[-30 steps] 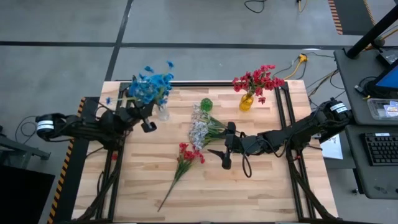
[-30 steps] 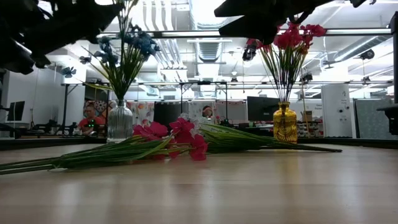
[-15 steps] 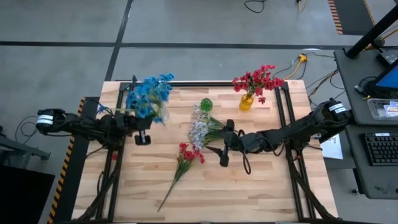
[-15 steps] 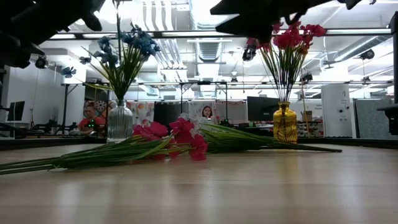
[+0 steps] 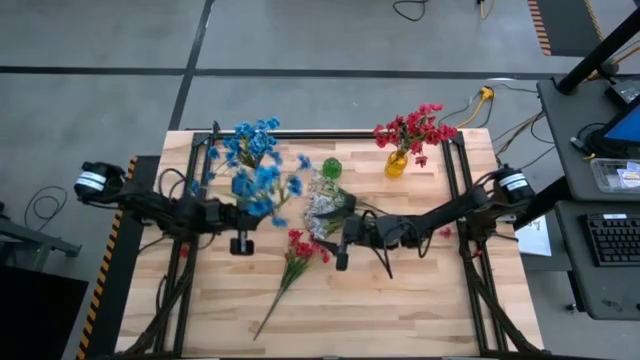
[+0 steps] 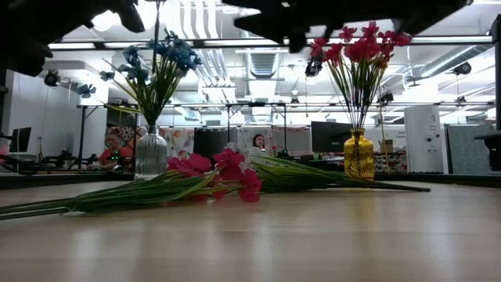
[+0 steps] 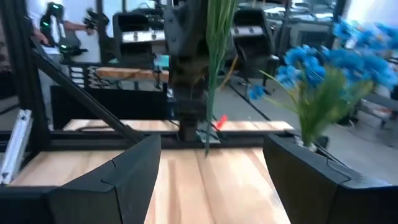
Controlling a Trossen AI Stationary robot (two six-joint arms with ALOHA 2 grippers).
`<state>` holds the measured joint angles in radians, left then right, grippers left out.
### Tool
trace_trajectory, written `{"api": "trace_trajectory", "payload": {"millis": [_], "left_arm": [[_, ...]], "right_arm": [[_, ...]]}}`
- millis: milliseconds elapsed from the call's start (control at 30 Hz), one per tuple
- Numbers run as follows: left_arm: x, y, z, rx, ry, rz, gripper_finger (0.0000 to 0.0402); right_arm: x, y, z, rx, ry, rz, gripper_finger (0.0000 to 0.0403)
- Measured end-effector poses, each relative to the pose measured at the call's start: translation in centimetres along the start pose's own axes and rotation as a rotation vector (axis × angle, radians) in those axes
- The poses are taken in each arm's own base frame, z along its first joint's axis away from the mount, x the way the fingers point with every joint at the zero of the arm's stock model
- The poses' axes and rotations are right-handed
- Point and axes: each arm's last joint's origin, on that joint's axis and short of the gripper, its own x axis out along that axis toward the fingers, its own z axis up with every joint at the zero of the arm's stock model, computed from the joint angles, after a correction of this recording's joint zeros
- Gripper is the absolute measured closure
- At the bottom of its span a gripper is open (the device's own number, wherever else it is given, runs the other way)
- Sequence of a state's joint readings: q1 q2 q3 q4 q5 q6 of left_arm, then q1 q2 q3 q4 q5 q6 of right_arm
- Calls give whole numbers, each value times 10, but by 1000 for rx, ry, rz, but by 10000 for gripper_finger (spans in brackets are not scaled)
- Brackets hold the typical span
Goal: Sort flowers into vase by color
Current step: Put the blue flowers into the transparent vase
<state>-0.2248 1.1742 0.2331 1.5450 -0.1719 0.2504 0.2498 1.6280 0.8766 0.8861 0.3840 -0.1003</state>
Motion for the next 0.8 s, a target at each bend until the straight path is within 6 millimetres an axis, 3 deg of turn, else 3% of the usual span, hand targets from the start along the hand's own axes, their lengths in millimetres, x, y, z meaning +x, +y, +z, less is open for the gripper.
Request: {"api": "trace_trajectory", "payload": {"millis": [300,500,667,800], "left_arm": [[31,-22,-17,5,26,-47,402],[43,-27,-25,9,39,-52,402],[47,-30,-28,7,42,-58,402],[45,-30,-28,6,45,-60,402]], "right_arm": [[35,13,5,-58,-29,12,139],[46,17,2,-47,-26,11,172],[48,16,1,-32,-25,5,229],[48,14,-1,-27,-12,4,305]]}}
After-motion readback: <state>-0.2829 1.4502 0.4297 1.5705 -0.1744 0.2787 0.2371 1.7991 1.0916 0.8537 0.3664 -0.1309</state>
